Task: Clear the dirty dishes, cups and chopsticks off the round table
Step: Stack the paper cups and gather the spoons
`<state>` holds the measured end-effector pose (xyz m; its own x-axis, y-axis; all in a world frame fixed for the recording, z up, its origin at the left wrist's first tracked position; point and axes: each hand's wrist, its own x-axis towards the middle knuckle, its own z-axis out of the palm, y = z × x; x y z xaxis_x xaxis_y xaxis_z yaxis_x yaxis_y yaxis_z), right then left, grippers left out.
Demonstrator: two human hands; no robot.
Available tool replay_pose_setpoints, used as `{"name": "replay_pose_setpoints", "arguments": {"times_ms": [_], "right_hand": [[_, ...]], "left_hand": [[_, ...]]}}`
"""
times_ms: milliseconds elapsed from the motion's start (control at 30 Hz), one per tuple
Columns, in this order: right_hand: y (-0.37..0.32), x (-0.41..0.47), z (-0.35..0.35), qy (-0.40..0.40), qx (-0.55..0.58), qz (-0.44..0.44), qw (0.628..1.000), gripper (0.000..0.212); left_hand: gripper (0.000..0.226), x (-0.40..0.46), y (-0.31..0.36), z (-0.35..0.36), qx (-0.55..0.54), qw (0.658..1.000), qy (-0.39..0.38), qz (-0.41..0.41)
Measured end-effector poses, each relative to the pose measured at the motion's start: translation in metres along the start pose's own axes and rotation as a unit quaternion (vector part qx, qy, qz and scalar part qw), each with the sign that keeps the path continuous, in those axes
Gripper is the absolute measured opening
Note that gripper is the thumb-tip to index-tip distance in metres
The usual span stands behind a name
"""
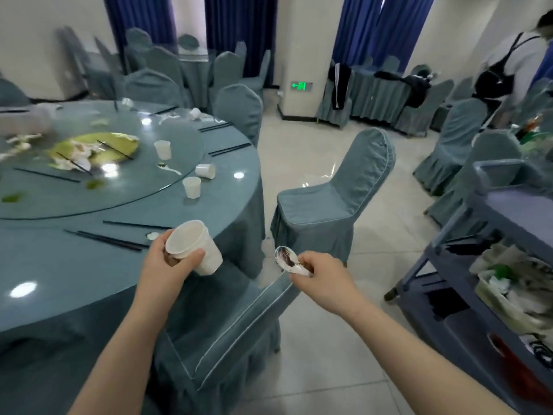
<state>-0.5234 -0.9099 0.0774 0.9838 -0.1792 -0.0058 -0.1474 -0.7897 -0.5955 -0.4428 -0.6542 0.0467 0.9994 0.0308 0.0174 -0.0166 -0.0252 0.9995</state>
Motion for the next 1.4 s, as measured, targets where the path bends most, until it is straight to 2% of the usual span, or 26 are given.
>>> {"name": "replay_pose_setpoints", "arguments": {"times_ms": [200, 300, 433, 600, 800, 1000, 1167, 1333, 1400], "right_hand": [[0.008, 0.091, 0.007, -0.055, 0.037, -0.032, 0.997, 0.019], [0.006, 0.138, 0.015, -0.084, 0.046, -0.064, 0.993, 0.009], [0.008, 0.196, 0.022, -0.118, 0.032, -0.090, 0.988, 0.005], [0.009, 0.274, 0.020, -0.141, 0.000, -0.108, 0.984, 0.009], [0.003, 0.356, 0.053, -0.219, -0.018, -0.162, 0.962, 0.018], [0.001, 0.433, 0.098, -0.333, -0.026, -0.238, 0.912, 0.011], [-0.007, 0.468, 0.113, -0.407, -0.030, -0.268, 0.873, 0.004], [-0.025, 0.477, 0.129, -0.420, -0.030, -0.308, 0.853, 0.015], [-0.028, 0.476, 0.139, -0.426, -0.026, -0.297, 0.854, 0.013]], "left_hand": [[0.049, 0.026, 0.004, -0.004, 0.023, 0.996, 0.083, 0.015], [0.052, 0.050, -0.005, -0.003, 0.010, 0.993, 0.117, 0.010], [0.053, 0.089, -0.014, 0.009, -0.008, 0.989, 0.146, -0.009], [0.050, 0.141, -0.013, 0.028, -0.011, 0.984, 0.176, -0.016], [0.044, 0.183, -0.010, 0.046, 0.034, 0.976, 0.215, -0.026], [0.048, 0.212, -0.013, 0.074, 0.033, 0.939, 0.340, -0.031], [0.047, 0.213, -0.021, 0.103, 0.018, 0.902, 0.429, -0.046], [0.047, 0.188, -0.031, 0.113, 0.026, 0.860, 0.505, -0.068], [0.047, 0.179, -0.031, 0.111, 0.024, 0.850, 0.520, -0.079]]}}
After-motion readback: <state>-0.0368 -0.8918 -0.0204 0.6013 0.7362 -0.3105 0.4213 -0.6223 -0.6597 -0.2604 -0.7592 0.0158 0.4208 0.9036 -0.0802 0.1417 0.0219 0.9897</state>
